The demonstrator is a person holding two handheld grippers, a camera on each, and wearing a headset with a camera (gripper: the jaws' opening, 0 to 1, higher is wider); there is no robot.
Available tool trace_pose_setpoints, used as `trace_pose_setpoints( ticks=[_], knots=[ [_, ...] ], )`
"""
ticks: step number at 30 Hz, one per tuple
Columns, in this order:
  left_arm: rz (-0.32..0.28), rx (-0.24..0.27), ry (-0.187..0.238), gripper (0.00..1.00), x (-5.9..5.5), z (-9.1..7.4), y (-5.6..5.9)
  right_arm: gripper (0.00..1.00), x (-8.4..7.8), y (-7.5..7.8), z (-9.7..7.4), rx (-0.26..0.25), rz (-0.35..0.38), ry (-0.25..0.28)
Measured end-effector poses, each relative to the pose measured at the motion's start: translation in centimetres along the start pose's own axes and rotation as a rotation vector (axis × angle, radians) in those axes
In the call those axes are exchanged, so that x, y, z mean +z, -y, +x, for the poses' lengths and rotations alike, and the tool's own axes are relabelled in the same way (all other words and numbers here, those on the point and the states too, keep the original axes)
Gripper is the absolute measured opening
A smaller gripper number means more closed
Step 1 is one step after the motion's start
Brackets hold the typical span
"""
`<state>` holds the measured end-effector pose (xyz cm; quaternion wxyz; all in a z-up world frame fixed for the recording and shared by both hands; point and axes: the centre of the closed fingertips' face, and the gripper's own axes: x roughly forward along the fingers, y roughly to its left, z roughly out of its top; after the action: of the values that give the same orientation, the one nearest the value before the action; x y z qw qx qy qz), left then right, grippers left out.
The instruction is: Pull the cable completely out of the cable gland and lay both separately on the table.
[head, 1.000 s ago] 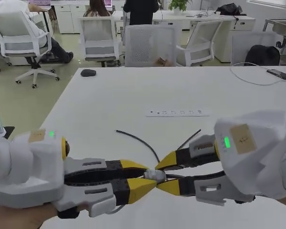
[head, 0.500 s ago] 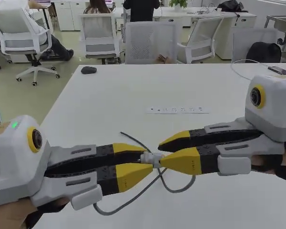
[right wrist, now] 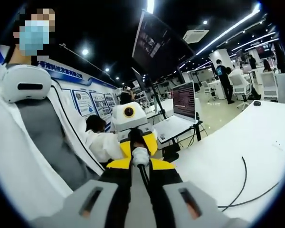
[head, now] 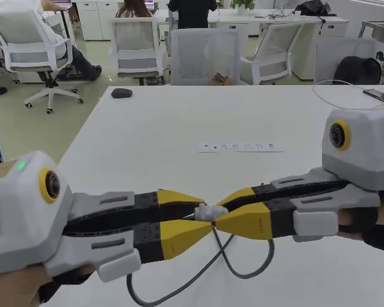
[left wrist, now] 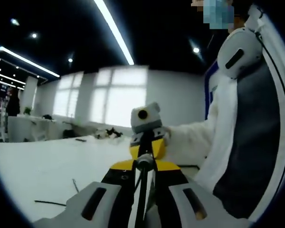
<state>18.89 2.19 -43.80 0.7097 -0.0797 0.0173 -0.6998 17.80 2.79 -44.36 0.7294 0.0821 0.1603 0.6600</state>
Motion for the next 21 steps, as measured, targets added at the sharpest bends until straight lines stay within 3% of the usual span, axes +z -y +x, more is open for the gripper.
trace_pose_setpoints(
  ticks=[5,8,10,11,12,13,14,15,16,18,21],
  knots=[
    [-0.059,-0.013,-0.005,0.15,-0.3,0.1,0.3,0.11,0.0,-0.4,-0.1,-0.014,-0.191,-0.033],
    [-0.139,-0.032,0.012,0.14,-0.3,0.1,0.6,0.10,0.1,-0.9,-0.1,-0.005,-0.272,-0.040],
    [-0.072,-0.026,0.037,0.14,0.0,0.1,0.7,0.10,0.2,-1.0,-0.3,-0.004,-0.188,-0.026],
    [-0.035,-0.032,0.041,0.14,0.1,0.1,1.0,0.10,0.2,-1.1,-0.4,0.015,-0.104,-0.015],
    [-0.007,-0.054,0.045,0.14,0.3,0.3,1.5,0.11,0.3,-1.5,-0.5,0.052,-0.012,-0.005],
    [0.053,-0.038,0.036,0.14,0.3,0.4,1.6,0.11,0.4,-0.9,-0.8,0.041,0.169,0.007],
    [0.067,-0.010,0.037,0.14,0.5,0.5,1.2,0.10,1.0,-0.2,-0.6,0.026,0.206,0.059],
    [0.093,-0.040,0.041,0.14,0.8,0.4,1.6,0.09,1.3,-0.5,-0.6,0.064,0.218,0.099],
    [0.117,-0.037,0.036,0.15,1.0,0.5,1.5,0.08,1.3,-0.6,-0.6,0.074,0.204,0.109],
    [0.138,-0.027,0.023,0.15,1.2,0.7,1.4,0.08,1.4,-0.3,-0.5,0.055,0.189,0.111],
    [0.169,-0.038,0.019,0.15,1.3,0.7,1.6,0.20,0.9,0.0,-0.2,0.043,0.216,0.065]
  ],
)
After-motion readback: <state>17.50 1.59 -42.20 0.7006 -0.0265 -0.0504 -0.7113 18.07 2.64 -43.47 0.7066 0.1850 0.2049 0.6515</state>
